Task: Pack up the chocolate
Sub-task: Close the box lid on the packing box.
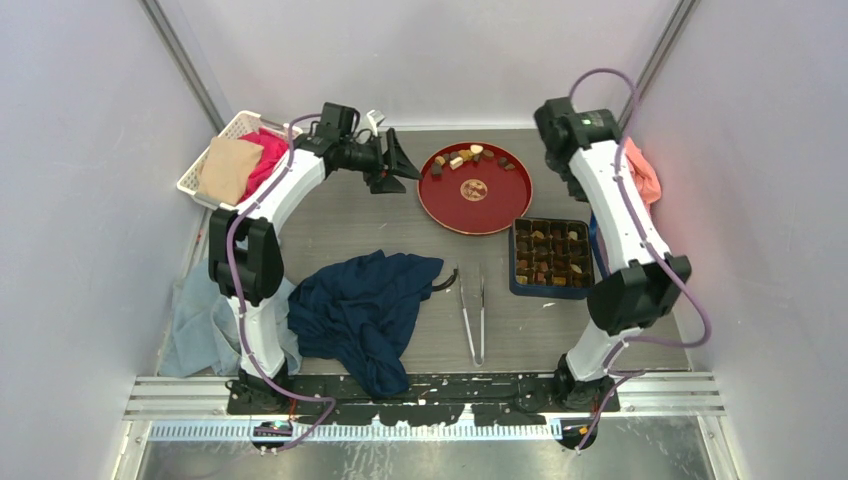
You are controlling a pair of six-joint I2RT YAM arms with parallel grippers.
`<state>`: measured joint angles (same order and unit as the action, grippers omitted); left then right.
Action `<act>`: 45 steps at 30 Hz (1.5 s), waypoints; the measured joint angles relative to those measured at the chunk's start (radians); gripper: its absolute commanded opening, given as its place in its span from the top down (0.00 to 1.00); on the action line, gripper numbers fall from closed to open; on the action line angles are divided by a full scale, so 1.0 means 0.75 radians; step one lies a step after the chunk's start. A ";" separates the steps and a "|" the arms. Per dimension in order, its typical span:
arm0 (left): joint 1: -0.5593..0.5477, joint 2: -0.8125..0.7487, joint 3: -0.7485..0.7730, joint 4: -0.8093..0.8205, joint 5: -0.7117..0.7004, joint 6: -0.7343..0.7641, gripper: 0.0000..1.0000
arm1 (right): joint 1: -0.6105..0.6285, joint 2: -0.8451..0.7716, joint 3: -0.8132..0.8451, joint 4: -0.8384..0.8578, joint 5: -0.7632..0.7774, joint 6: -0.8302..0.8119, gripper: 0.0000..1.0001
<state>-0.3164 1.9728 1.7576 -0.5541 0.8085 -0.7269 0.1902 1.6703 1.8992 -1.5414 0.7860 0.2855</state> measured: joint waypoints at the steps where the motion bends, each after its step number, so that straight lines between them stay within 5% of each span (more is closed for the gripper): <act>1: 0.001 0.000 0.000 -0.012 -0.006 0.010 0.34 | 0.021 0.032 0.001 0.000 0.021 -0.004 0.99; 10: 0.001 0.000 0.000 -0.090 -0.044 0.091 0.34 | 0.111 0.255 0.008 0.005 0.083 -0.001 0.99; 45: 0.132 0.000 -0.008 -0.353 -0.216 0.353 0.35 | 0.275 0.512 -0.242 0.122 0.218 0.122 0.99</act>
<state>-0.2173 1.9728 1.7519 -0.8188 0.6464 -0.4622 0.3965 2.0544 1.7176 -1.4498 0.9497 0.3771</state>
